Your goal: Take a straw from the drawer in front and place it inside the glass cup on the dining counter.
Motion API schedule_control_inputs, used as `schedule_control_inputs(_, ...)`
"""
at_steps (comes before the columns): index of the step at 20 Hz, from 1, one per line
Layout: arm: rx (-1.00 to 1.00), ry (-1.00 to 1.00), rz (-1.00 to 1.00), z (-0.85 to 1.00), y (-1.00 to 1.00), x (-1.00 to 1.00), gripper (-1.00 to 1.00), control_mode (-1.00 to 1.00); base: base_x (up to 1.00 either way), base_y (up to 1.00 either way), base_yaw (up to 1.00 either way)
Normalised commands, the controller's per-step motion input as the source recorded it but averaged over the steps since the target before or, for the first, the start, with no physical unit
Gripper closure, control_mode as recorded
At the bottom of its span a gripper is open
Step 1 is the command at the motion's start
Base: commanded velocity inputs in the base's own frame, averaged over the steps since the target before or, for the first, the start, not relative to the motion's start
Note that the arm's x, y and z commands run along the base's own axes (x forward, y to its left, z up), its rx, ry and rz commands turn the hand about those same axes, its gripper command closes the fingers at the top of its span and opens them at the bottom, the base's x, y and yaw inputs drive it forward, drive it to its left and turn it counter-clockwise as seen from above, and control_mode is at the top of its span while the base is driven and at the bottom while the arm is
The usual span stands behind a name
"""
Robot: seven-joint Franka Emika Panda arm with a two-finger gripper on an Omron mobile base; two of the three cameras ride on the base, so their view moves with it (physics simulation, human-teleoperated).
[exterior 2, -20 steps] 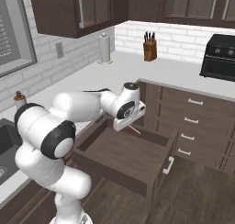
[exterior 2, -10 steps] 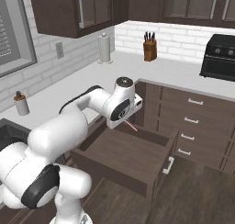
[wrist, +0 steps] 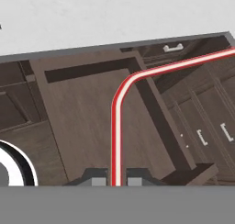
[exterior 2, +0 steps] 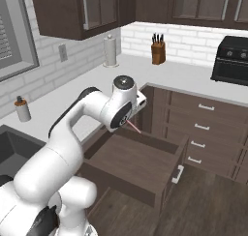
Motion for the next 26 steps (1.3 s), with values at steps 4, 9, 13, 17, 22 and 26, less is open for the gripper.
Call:
schedule_control_inputs(4,0.00,0.00,0.00,0.01,0.00,0.00,1.00,-1.00,0.00,0.00,0.00)
schedule_control_inputs(9,-0.01,0.00,0.00,0.00,0.01,-0.02,1.00,-1.00,0.00,0.00,0.00)
schedule_control_inputs(13,-0.01,-0.13,-0.04,0.00,-0.01,-0.17,1.00,1.00,-0.27,-0.05,-0.15)
schedule_control_inputs(17,0.00,0.00,0.00,0.00,0.00,0.00,1.00,1.00,-0.54,-0.06,-0.55)
schedule_control_inputs(22,0.00,0.00,0.00,0.00,0.00,0.00,1.00,1.00,-0.40,-0.06,-0.68)
schedule_control_inputs(26,0.00,0.00,0.00,0.00,0.00,0.00,1.00,1.00,-0.07,-0.29,-0.71)
